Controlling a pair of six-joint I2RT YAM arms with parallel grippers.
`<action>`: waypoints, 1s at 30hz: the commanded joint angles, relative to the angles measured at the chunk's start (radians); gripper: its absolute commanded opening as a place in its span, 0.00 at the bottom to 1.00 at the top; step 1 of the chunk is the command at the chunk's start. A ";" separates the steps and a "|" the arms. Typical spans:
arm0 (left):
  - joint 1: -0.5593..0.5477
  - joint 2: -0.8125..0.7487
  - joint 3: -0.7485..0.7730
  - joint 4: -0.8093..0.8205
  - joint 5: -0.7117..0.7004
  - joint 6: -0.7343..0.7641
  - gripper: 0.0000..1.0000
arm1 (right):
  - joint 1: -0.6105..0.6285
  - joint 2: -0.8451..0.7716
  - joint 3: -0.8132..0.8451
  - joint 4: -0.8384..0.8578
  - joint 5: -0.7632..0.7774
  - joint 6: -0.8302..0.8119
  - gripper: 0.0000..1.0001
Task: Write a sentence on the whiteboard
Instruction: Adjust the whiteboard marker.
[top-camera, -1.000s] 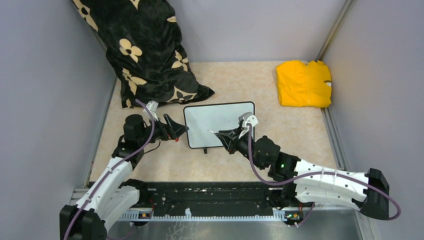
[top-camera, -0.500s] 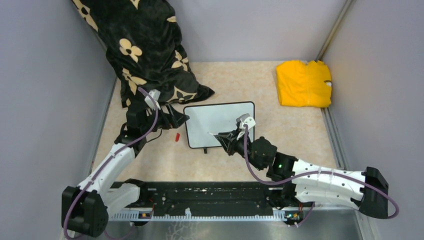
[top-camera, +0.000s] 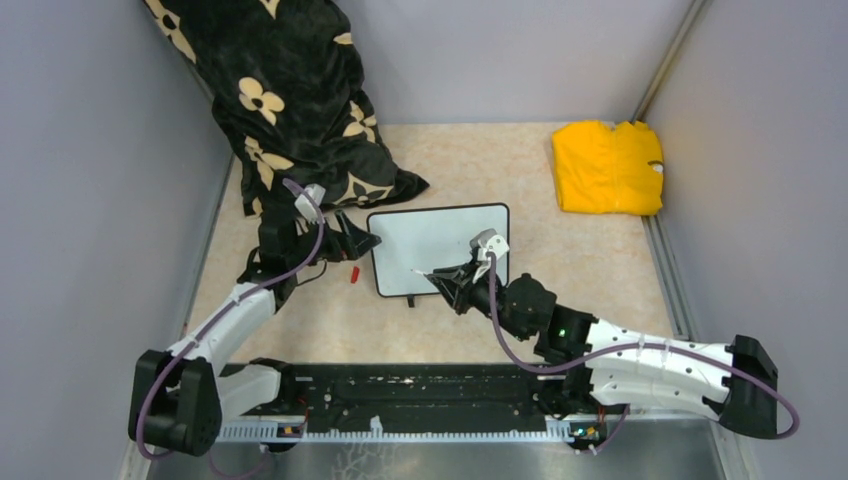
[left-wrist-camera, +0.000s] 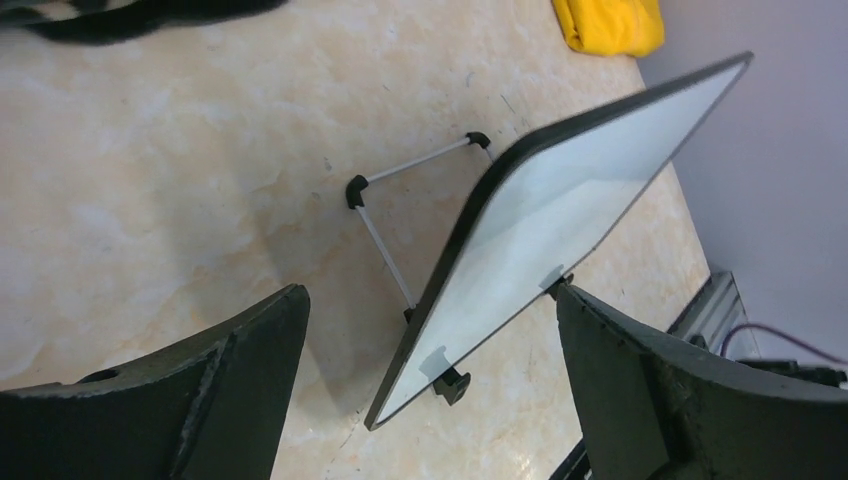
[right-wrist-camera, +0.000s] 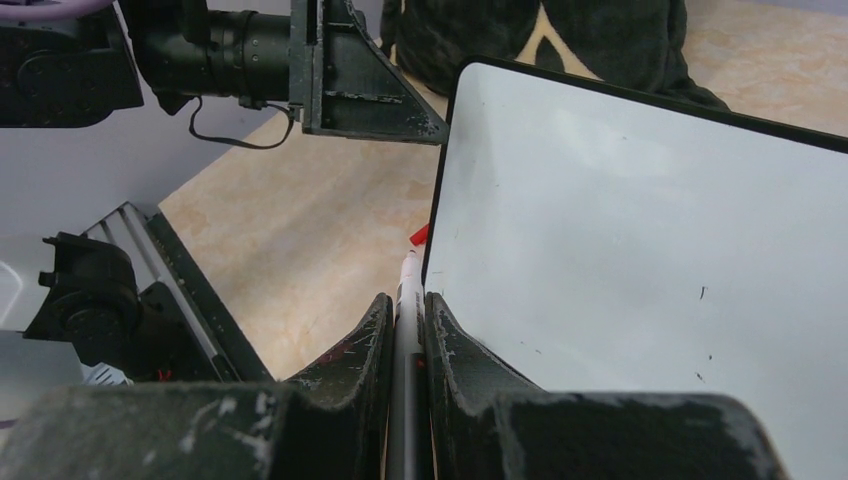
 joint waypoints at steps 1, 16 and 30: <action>0.004 -0.043 0.046 -0.048 -0.150 -0.068 0.99 | 0.008 -0.040 0.038 0.053 -0.021 -0.016 0.00; 0.003 -0.171 0.012 -0.022 -0.404 0.081 0.99 | 0.009 -0.076 0.042 0.051 -0.007 -0.071 0.00; 0.002 -0.106 -0.072 0.204 -0.229 -0.022 0.99 | 0.009 -0.048 0.060 0.059 0.023 -0.063 0.00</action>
